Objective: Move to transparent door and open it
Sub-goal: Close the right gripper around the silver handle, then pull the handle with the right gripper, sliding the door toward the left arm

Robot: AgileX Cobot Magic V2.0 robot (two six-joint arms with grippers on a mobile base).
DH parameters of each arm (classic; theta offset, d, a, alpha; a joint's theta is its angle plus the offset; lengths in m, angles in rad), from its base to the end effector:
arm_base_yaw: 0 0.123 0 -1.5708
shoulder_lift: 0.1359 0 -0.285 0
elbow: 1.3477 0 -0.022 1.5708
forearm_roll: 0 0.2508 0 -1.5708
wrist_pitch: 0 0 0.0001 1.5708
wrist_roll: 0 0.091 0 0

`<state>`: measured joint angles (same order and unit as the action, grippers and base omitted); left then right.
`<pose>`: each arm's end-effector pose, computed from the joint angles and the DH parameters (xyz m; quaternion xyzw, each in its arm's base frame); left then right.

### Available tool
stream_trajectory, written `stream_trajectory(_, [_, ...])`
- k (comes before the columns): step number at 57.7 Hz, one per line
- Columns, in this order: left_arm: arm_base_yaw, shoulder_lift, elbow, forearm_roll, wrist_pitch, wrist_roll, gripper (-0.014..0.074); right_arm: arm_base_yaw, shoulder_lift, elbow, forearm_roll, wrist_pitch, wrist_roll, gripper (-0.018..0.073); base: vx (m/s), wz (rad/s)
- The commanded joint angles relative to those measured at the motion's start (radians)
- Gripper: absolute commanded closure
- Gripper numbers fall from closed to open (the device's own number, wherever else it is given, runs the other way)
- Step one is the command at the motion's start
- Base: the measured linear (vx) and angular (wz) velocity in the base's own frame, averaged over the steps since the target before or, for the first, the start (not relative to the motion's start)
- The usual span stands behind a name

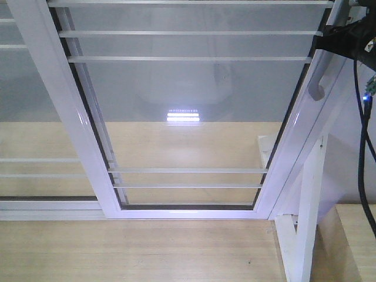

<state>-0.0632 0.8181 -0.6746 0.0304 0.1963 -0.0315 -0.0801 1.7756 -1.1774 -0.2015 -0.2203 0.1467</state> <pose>0.1746 -0.0105 0.3405 0.0225 0.7902 -0.0175 0.6122 0.4107 -0.0290 0.2616 -0.0010 0.8033 -0.0212 0.5952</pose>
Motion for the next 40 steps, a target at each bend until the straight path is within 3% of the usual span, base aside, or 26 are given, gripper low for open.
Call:
stream_trajectory(1, [0.002,-0.004,-0.034,-0.003,-0.089,0.0,0.0125,-0.001,-0.019,-0.054,-0.007,-0.085,0.005,0.0127,0.0,0.0])
stream_trajectory(17, [0.002,-0.004,-0.034,-0.003,-0.1,0.0,0.0125,-0.001,0.012,-0.064,-0.007,-0.154,0.003,0.024,0.0,0.0])
stream_trajectory(29, [0.002,-0.004,-0.034,-0.003,-0.108,0.0,0.0125,0.012,0.025,-0.064,-0.01,-0.183,0.004,0.0244,0.0,0.0])
stream_trajectory(40, [0.002,-0.004,-0.034,-0.003,-0.117,0.0,0.0125,0.092,0.052,-0.094,-0.104,-0.182,-0.001,0.0244,0.0,0.0])
